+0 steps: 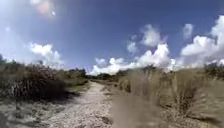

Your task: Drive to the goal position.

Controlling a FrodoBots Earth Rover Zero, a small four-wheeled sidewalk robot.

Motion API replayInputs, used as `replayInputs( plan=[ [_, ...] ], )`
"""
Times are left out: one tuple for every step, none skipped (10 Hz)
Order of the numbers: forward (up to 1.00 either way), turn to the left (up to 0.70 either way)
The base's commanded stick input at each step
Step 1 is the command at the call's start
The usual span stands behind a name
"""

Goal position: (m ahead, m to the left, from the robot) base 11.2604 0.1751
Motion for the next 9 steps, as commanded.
replayInputs(
  plan=[
    [0.6, 0.03],
    [0.6, 0.0],
    [0.6, 0.0],
    [0.6, 0.0],
    [0.6, 0.0],
    [0.6, 0.0],
    [0.6, 0.0],
    [0.6, 0.0],
    [0.6, 0.0]
  ],
)
